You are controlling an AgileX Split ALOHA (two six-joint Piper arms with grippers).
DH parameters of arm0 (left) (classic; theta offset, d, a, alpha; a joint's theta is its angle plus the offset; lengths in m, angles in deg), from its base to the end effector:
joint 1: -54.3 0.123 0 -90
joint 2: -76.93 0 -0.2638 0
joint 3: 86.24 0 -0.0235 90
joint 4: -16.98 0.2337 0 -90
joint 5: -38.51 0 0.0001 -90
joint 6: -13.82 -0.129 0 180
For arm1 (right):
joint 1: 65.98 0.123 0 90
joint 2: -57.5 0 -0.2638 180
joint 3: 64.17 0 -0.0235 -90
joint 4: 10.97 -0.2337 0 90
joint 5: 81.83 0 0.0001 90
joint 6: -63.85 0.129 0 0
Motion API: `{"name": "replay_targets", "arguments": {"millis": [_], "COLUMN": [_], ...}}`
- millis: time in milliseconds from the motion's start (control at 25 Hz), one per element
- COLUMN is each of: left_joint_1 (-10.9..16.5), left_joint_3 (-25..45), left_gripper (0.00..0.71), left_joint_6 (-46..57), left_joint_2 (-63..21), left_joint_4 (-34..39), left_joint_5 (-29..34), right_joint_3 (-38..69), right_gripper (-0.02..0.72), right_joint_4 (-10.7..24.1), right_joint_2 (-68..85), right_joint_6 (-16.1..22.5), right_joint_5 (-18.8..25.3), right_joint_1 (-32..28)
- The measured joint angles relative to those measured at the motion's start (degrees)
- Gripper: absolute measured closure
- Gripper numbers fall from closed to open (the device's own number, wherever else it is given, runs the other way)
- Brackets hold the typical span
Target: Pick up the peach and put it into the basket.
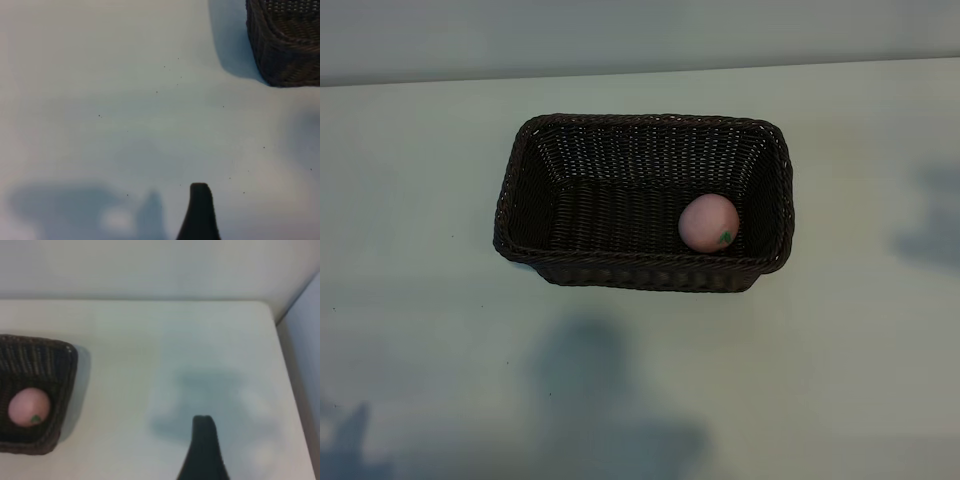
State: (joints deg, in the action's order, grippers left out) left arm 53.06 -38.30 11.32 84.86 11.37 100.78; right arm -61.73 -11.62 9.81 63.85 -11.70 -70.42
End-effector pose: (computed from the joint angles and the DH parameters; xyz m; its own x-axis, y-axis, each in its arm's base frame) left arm 0.0321 -0.0119 0.2495 -0.4700 0.0081 -0.8826 0.0970 0.9944 -0.0425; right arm 0.0979 -0.0062 0.4208 -0.5021 0.0429 -0.8637 0.0702 0.9975 0.0087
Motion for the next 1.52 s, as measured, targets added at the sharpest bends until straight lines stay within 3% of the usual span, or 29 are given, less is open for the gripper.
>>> {"name": "replay_targets", "arguments": {"millis": [800,1520], "left_joint_1": [0.0,0.0], "left_joint_3": [0.0,0.0], "left_gripper": [0.123,0.123], "left_joint_6": [0.0,-0.12], "left_joint_2": [0.0,0.0], "left_joint_4": [0.0,0.0], "left_joint_5": [0.0,0.0], "right_joint_3": [24.26,42.18], "right_gripper": [0.164,0.164], "right_joint_4": [0.13,-0.76], "right_joint_2": [38.6,39.8], "right_joint_6": [0.31,0.69], "right_joint_5": [0.14,0.3], "right_joint_1": [0.0,0.0]}}
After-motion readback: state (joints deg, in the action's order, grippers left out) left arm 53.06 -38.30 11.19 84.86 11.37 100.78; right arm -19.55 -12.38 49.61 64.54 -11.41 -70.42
